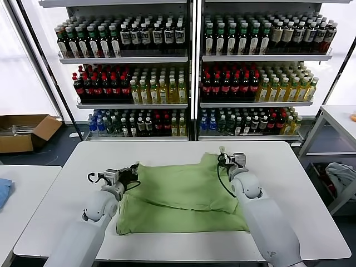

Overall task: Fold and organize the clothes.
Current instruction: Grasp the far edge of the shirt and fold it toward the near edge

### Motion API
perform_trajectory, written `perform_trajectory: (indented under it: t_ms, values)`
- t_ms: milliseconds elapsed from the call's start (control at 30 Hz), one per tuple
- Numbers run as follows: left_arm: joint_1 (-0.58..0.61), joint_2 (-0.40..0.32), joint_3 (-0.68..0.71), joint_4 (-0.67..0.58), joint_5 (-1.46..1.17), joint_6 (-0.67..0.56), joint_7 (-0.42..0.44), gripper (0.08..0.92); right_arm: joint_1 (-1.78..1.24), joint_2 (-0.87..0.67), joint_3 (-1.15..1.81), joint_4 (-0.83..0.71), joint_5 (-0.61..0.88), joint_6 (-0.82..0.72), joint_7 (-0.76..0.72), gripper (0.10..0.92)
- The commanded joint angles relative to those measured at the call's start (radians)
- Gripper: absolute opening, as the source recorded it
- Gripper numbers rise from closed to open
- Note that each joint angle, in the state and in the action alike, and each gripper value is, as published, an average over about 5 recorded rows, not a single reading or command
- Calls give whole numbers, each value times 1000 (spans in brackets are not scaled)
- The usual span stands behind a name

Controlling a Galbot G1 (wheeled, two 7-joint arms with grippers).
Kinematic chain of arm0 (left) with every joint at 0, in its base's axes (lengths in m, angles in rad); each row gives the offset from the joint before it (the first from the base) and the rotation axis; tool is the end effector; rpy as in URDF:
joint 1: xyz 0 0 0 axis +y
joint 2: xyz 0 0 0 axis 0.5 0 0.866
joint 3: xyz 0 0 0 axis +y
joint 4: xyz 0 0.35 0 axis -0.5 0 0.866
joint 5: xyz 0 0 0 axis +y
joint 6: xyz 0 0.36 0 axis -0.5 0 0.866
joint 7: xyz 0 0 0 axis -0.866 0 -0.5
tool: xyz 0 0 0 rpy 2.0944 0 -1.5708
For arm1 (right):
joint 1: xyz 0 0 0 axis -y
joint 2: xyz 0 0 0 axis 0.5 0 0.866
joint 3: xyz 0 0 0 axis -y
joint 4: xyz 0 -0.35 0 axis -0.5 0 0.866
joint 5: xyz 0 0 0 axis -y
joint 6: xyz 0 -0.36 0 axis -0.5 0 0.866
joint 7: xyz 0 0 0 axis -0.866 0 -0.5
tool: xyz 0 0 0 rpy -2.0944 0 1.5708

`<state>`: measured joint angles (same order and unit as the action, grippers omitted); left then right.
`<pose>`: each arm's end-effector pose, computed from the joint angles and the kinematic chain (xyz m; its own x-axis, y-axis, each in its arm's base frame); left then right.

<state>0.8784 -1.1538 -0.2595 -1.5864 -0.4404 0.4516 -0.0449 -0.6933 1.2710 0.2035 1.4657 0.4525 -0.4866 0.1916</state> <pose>0.4018 0.0536 -0.2895 -0.9110 0.1824 0.3699 0.2046 0.9786 0.0211 0.4587 -0.0069 -0.2610 -0.9358 -0.0979 0.3386 -0.1034 0.9946 0.0017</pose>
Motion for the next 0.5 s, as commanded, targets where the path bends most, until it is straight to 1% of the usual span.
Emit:
perform_trajectory:
  t_ms: [33,233,367,500]
  values:
    - [49,6,-9,-101,5,-40,-1,85,-127,-39,32,265,5,6,37,106]
    - [145,23,-40,-156,25,-39,-6,85,-305,-47,120,364,-56,-3,58,106]
    - [211,21,-53,-189,43,-45,-8,85,-415,-46,160,423,-70,-7,70,106]
    - [252,18,-62,-208,57,-50,-11,85,-490,-37,190,468,-92,-12,82,106]
